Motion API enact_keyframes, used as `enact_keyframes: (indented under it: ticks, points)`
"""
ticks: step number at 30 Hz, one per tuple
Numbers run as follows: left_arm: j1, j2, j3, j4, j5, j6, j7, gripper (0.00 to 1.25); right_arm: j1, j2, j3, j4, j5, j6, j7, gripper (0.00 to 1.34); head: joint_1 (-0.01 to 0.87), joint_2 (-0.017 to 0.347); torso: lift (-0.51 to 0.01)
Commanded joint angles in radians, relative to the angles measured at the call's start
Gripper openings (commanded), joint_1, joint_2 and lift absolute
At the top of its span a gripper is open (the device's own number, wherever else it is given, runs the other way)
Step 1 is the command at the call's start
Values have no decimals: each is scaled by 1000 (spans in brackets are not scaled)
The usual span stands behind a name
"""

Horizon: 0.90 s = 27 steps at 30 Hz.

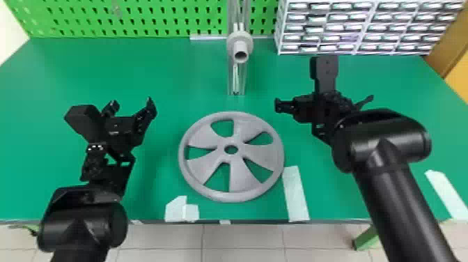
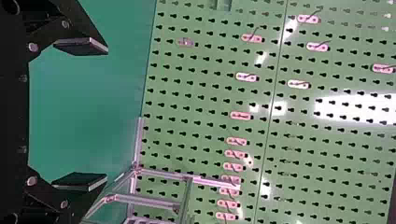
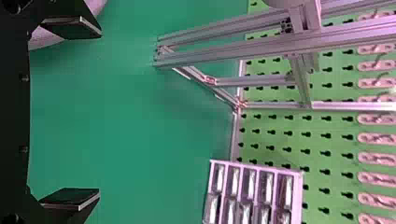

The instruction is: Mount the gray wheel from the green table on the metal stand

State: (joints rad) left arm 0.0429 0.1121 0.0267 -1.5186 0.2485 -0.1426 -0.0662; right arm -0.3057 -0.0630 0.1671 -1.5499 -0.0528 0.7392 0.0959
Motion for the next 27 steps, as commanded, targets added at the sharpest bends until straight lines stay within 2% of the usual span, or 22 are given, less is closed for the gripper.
enact_keyframes:
  ticks: [1,9,15,27]
  points:
    - [0,0,2,0,0,0,0,947,-55,-9,17,31,19,62,33,1232,868,52,-93]
    - [0,0,1,0,0,0,0,947,-141,-8,46,88,62,174,133,1232,868,52,-93]
    - [2,0,1,0,0,0,0,947,-190,6,65,108,111,247,183,1232,868,52,-93]
    - [2,0,-1,0,0,0,0,947,-251,23,89,129,192,361,242,1232,868,52,-93]
